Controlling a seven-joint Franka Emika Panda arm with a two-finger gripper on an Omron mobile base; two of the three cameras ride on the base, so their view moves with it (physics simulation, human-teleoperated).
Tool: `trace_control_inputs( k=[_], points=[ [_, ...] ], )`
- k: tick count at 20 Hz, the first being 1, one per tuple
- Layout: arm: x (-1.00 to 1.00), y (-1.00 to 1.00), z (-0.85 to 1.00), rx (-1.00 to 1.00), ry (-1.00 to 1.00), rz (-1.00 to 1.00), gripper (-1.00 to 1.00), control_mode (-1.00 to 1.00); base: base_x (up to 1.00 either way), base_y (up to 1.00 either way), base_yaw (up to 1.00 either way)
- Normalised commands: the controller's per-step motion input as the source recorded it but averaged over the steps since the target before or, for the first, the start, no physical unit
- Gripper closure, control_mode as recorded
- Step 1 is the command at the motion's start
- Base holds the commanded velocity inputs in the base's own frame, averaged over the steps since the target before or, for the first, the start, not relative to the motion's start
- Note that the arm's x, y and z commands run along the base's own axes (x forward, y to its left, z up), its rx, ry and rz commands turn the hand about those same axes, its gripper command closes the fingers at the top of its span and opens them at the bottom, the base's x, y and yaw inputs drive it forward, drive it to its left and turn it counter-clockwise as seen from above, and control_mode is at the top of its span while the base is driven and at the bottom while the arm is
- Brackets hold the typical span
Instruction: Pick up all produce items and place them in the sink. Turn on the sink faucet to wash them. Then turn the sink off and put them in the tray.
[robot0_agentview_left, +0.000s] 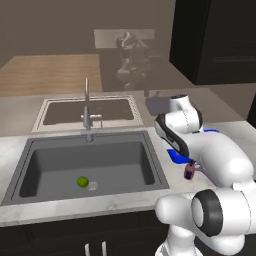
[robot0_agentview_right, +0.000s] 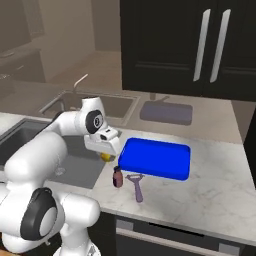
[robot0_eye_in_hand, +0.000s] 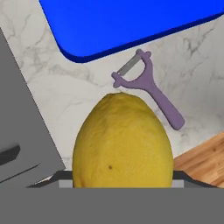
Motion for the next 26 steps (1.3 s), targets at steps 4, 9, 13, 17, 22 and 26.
trace_control_inputs(
  k=[4,9,13,17,22,26],
  points=[
    [0.00,0.00,0.00,0.00,0.00,0.00,1.00,1.00,0.20,0.22,-0.09],
    [0.00,0.00,0.00,0.00,0.00,0.00,1.00,1.00,0.20,0.45,-0.21],
    [0.09,0.13,0.00,0.00,0.01,-0.04,1.00,-1.00,0.12,0.19,-0.08],
    [0.12,0.18,0.00,0.00,0.00,-0.04,1.00,-1.00,0.00,0.00,0.00],
    [0.26,0.13,0.00,0.00,0.00,0.02,1.00,-1.00,0.00,0.00,0.00],
    [0.44,0.55,0.00,0.01,0.02,0.10,1.00,-1.00,0.00,0.00,0.00]
  ],
)
